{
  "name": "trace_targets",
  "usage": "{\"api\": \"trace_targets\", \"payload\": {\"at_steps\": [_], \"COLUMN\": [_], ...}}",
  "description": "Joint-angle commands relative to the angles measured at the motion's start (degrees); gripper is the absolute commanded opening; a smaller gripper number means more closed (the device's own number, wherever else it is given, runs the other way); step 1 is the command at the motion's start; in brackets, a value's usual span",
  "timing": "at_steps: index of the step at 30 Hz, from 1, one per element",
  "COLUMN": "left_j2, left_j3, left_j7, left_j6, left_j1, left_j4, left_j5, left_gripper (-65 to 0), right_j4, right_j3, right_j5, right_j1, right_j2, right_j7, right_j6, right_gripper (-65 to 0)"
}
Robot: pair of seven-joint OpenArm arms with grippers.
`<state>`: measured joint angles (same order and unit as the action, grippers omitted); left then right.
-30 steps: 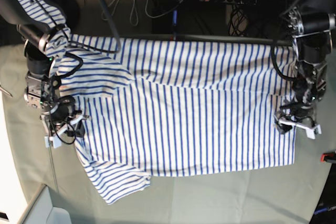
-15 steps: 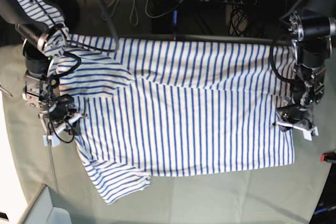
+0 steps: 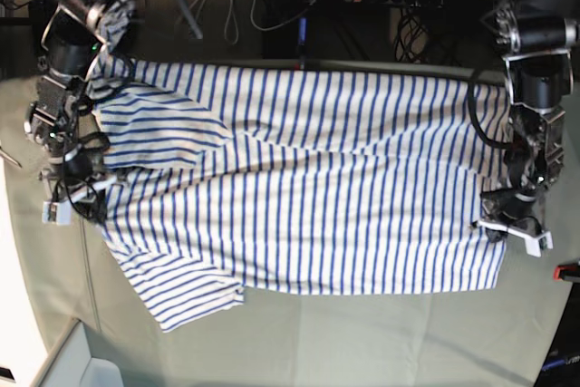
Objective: Layout the t-shirt on the table in an organized manner, then fold the t-shirt properly
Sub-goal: 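Grasp the hem with both grippers and fold it toward the collar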
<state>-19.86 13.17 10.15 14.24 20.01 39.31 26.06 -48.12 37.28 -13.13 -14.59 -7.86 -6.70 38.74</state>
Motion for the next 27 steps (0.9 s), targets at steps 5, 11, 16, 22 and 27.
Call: {"api": "trace_targets", "payload": {"at_steps": [5, 11, 16, 22, 27], "left_j2": [-0.8, 1.1, 2.3, 3.7, 3.9], "left_j3": [4.9, 13.4, 14.3, 14.4, 14.0], "left_j7": [-1.3, -1.3, -1.3, -1.3, -1.2], "left_j6": [0.3, 0.4, 0.5, 0.5, 0.7], "left_j1": [-6.8, -14.6, -18.3, -23.5, -26.0], "left_j4": [12.3, 21.4, 22.3, 23.9, 26.7], "left_j5": [0.5, 0.5, 0.5, 0.5, 0.5], "left_gripper": [-65.0, -65.0, -65.0, -65.0, -63.5], "right_j4": [-7.6, -15.4, -19.4, -19.1, -19.2], "right_j3": [0.7, 0.2, 0.2, 0.2, -2.5], "right_j5": [2.0, 10.2, 13.3, 13.3, 13.2], "right_j1": [4.9, 12.8, 18.8, 21.4, 22.8], "right_j2": [-0.3, -0.5, -0.6, -0.3, -0.5], "right_j7": [-1.3, -1.5, -1.7, -1.4, -1.3], "right_j6": [1.3, 1.3, 1.3, 1.3, 1.3], "right_gripper": [-65.0, -65.0, -65.0, -65.0, -65.0]}}
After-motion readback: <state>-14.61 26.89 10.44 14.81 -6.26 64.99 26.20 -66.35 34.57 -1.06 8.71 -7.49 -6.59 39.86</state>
